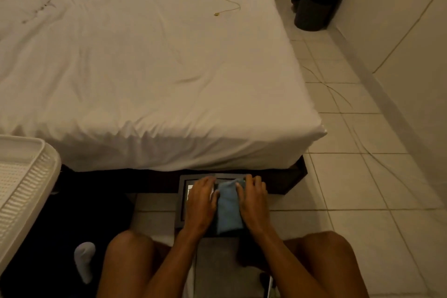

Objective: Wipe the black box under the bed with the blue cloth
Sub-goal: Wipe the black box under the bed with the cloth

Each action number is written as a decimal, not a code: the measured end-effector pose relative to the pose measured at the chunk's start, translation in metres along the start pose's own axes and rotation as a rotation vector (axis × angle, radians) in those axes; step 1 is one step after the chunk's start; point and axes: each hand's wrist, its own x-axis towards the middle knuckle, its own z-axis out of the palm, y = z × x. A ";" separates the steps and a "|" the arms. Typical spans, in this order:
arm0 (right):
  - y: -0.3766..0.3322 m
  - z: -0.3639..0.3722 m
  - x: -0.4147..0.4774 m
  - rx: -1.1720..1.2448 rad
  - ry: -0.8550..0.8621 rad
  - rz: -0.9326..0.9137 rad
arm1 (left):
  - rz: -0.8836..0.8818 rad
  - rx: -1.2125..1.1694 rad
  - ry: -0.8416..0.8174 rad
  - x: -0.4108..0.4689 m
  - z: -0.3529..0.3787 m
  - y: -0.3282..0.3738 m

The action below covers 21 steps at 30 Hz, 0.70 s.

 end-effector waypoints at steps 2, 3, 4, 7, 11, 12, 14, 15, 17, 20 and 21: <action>0.003 0.007 -0.003 -0.127 0.030 -0.078 | 0.053 0.114 0.065 -0.001 0.001 -0.015; 0.003 0.012 -0.006 -0.127 0.028 -0.121 | 0.072 0.175 0.071 -0.002 0.001 -0.021; 0.003 0.016 -0.011 -0.111 0.008 -0.155 | 0.091 0.229 0.057 -0.003 0.003 -0.027; 0.000 0.029 -0.022 -0.088 -0.099 -0.218 | 0.087 0.352 -0.019 -0.008 0.007 -0.037; -0.001 0.042 -0.029 -0.150 -0.174 -0.218 | 0.028 0.405 -0.058 -0.013 0.011 -0.045; -0.002 0.043 -0.029 -0.175 -0.173 -0.213 | 0.018 0.401 -0.062 -0.015 0.012 -0.046; -0.004 0.043 -0.032 -0.216 -0.140 -0.192 | -0.013 0.371 -0.069 -0.017 0.014 -0.049; -0.006 0.042 -0.035 -0.230 -0.119 -0.168 | -0.029 0.355 -0.071 -0.017 0.014 -0.050; -0.008 0.041 -0.046 -0.233 -0.107 -0.118 | -0.050 0.339 -0.068 -0.017 0.015 -0.051; -0.006 0.042 -0.059 -0.222 -0.094 -0.111 | -0.051 0.352 -0.065 -0.018 0.016 -0.052; -0.005 0.044 -0.059 -0.224 -0.099 -0.117 | -0.049 0.361 -0.063 -0.018 0.015 -0.052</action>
